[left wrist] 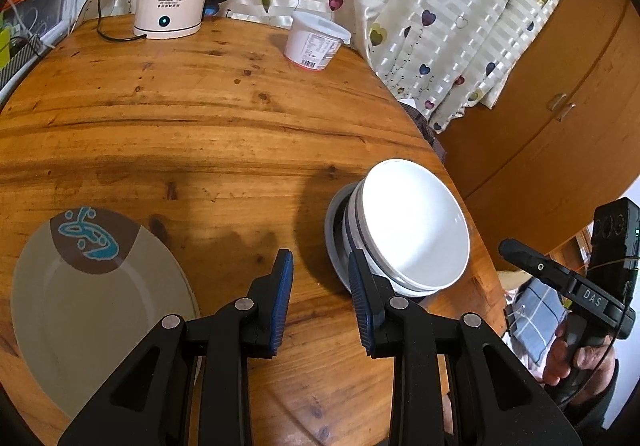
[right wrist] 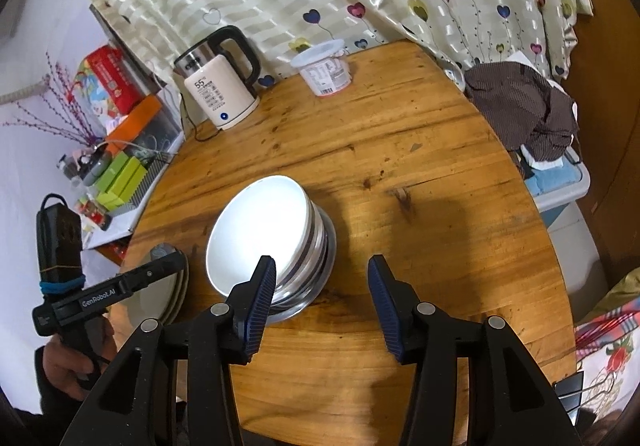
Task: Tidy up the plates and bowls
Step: 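Open both grippers and regrip the rim of the steel bowl stack, then lift the steel bowl with nested white bowls using both grippers, tilting it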
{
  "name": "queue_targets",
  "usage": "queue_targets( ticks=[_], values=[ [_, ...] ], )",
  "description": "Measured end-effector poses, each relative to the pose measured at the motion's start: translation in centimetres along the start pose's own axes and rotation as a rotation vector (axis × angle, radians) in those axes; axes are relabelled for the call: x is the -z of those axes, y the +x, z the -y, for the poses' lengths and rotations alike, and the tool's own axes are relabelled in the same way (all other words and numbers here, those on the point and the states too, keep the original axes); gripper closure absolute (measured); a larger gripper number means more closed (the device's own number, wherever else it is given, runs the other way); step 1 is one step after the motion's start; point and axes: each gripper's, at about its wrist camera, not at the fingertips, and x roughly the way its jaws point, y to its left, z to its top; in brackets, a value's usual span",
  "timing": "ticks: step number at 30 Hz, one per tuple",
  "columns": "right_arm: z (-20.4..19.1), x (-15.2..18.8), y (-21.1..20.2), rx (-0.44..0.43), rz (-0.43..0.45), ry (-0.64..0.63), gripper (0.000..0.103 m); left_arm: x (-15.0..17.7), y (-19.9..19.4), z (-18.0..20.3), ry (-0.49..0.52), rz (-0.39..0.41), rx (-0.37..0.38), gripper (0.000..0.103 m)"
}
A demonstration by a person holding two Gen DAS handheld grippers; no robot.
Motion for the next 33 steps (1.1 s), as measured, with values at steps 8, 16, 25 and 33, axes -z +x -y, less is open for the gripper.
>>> queue_targets(
  ticks=[8, 16, 25, 33],
  values=[
    [0.8, 0.1, 0.4, -0.024, -0.016, 0.049, 0.055, 0.0, 0.1, -0.6, -0.014, -0.008, 0.025, 0.073],
    [1.4, 0.4, 1.2, -0.035, -0.045, 0.083, 0.061, 0.0, 0.4, -1.4, -0.046, -0.023, 0.042, 0.073],
    [2.5, 0.6, 2.5, -0.034, -0.080, 0.129, 0.076, -0.2, 1.2, -1.4, -0.056, -0.042, 0.052, 0.073],
    [2.5, 0.4, 3.9, -0.071, -0.107, 0.133, 0.085, -0.5, 2.4, -1.1, -0.059, -0.068, 0.073, 0.073]
  ],
)
